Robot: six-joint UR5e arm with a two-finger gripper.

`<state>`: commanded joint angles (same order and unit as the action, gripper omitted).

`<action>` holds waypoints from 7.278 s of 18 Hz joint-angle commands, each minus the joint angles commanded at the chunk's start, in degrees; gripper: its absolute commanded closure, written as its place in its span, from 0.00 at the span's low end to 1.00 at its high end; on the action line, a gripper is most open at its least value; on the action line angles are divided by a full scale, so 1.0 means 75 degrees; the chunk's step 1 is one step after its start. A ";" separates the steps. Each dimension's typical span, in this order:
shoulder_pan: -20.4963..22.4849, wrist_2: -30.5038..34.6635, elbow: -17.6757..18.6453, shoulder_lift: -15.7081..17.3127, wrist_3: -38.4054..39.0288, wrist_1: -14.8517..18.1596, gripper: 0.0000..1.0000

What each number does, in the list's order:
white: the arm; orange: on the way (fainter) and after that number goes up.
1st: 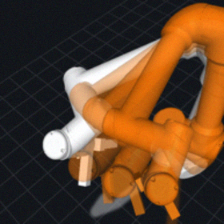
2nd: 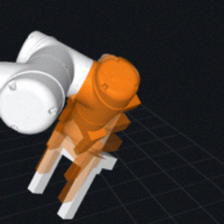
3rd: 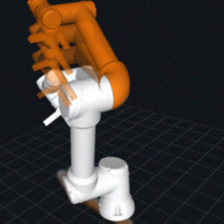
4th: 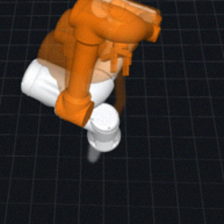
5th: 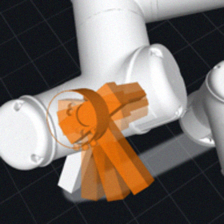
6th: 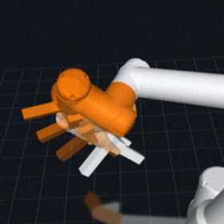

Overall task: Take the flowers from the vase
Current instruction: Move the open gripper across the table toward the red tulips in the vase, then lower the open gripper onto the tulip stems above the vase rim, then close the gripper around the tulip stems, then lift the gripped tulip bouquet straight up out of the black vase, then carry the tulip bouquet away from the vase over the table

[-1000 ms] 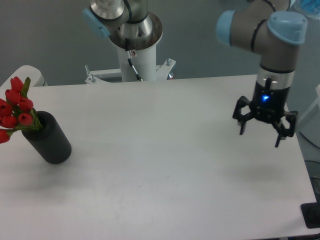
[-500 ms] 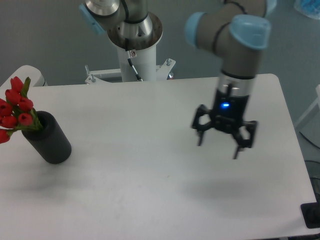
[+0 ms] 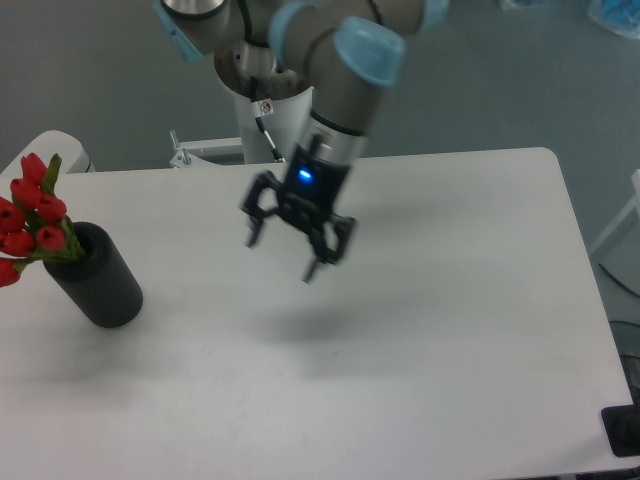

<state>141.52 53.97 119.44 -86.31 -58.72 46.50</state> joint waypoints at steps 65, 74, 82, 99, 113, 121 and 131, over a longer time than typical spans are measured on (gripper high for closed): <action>-0.2767 -0.1313 -0.0492 -0.1347 0.1407 -0.0903 0.28; -0.2686 -0.1313 -0.0457 -0.1300 0.1407 -0.0903 0.59; -0.2510 -0.1359 -0.0551 -0.1089 0.1407 -0.0891 0.61; -0.2193 -0.2284 -0.0504 0.0071 0.2239 -0.0797 0.65; -0.1607 -0.2895 -0.1488 0.0411 0.3528 -0.0797 0.66; -0.1152 -0.2953 -0.1992 0.0411 0.3962 -0.0797 0.69; 0.1590 -0.3328 -0.2004 -0.0502 0.1972 -0.0797 0.69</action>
<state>153.44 29.00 104.41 -90.08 -43.93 40.52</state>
